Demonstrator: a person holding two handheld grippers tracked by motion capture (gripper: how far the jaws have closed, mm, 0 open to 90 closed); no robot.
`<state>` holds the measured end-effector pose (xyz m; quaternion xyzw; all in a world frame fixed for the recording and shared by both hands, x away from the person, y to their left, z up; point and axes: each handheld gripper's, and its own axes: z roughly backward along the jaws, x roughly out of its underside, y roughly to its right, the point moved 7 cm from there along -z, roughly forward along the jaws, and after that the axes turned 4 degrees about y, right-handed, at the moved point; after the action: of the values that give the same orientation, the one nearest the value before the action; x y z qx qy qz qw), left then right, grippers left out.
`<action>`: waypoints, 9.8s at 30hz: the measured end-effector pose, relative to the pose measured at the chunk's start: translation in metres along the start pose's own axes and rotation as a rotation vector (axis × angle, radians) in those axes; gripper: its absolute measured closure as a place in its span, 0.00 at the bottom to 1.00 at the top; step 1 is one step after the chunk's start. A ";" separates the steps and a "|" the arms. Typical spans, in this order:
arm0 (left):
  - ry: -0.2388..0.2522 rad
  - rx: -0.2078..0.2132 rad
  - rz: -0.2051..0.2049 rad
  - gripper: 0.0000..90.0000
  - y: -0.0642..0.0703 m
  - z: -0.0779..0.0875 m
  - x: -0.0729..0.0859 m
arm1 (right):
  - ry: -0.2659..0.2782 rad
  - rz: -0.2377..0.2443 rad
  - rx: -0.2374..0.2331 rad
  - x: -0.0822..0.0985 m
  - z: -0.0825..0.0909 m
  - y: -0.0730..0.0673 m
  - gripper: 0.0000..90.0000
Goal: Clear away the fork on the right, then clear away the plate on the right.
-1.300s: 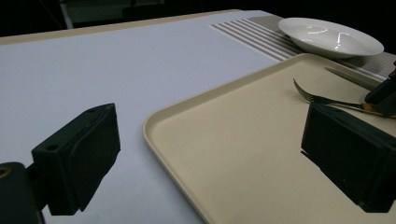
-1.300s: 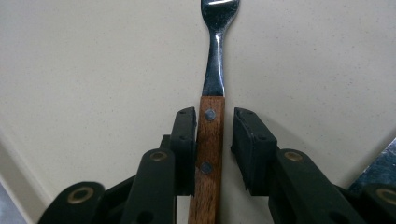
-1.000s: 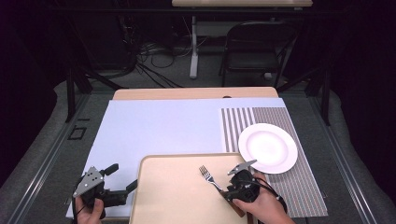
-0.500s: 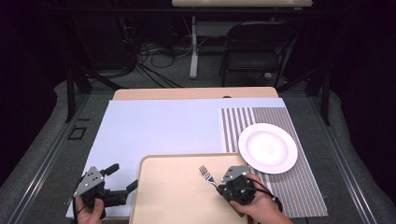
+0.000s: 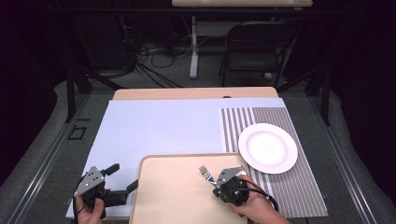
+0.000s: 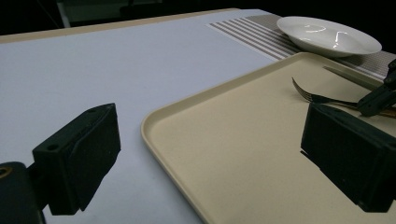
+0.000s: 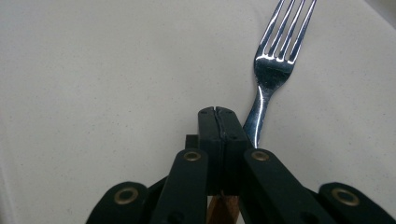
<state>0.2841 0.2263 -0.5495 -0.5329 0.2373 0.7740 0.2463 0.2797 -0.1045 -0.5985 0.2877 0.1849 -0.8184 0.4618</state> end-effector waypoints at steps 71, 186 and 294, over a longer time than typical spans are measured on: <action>0.008 -0.001 -0.003 0.06 -0.001 0.001 -0.001 | 0.039 -0.139 0.085 0.018 0.035 0.039 0.92; 0.012 -0.023 0.014 0.06 -0.002 0.003 0.000 | -0.094 0.278 0.472 0.072 0.112 0.133 0.00; -0.004 -0.017 0.019 0.07 -0.001 0.000 0.002 | -0.206 0.638 0.567 0.070 0.096 0.163 0.44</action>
<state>0.2842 0.2272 -0.5518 -0.5311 0.2352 0.7793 0.2350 0.3626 -0.2866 -0.5763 0.3624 -0.1922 -0.6777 0.6102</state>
